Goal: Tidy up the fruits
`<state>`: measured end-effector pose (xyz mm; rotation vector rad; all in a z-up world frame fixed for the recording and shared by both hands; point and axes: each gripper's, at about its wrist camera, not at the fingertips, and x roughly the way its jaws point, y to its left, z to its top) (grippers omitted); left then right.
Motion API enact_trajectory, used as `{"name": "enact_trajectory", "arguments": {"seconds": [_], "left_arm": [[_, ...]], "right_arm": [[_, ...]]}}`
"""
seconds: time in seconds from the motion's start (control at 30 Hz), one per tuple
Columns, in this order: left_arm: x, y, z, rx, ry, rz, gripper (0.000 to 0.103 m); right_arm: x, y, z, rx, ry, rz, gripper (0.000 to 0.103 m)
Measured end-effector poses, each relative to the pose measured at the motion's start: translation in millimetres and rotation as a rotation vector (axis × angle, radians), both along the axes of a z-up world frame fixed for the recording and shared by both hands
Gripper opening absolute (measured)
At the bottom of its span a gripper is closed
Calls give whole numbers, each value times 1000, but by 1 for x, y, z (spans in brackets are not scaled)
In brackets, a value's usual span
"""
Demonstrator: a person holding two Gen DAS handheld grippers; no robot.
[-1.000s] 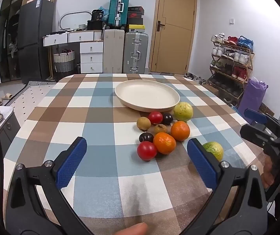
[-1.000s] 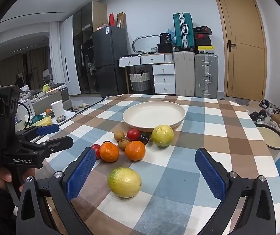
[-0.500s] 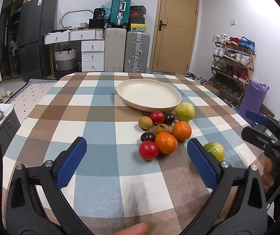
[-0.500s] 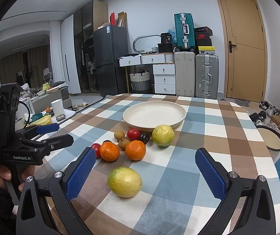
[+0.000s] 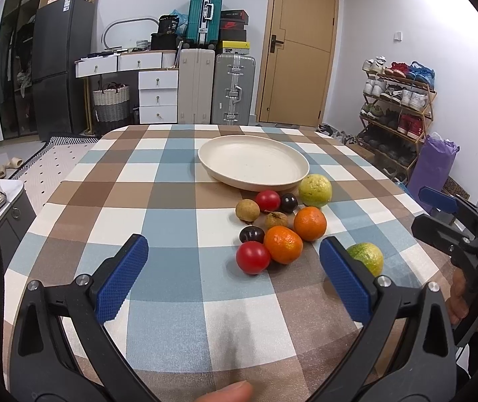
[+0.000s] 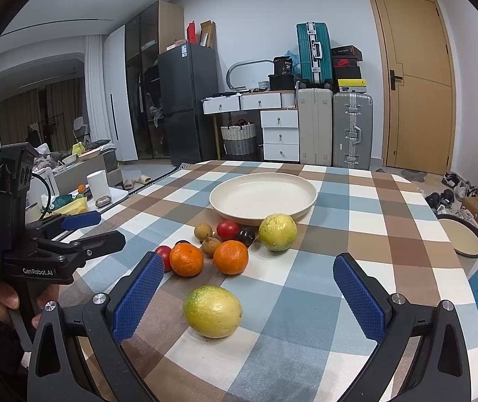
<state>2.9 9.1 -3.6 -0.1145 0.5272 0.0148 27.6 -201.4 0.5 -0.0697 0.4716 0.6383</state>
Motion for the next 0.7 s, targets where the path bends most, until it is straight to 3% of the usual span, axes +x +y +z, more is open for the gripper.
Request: {"name": "enact_trajectory", "arguments": {"seconds": [0.7], "left_arm": [[-1, 1, -1, 1, -1, 3, 102]], "right_arm": [[0, 1, 0, 2, 3, -3, 103]]}}
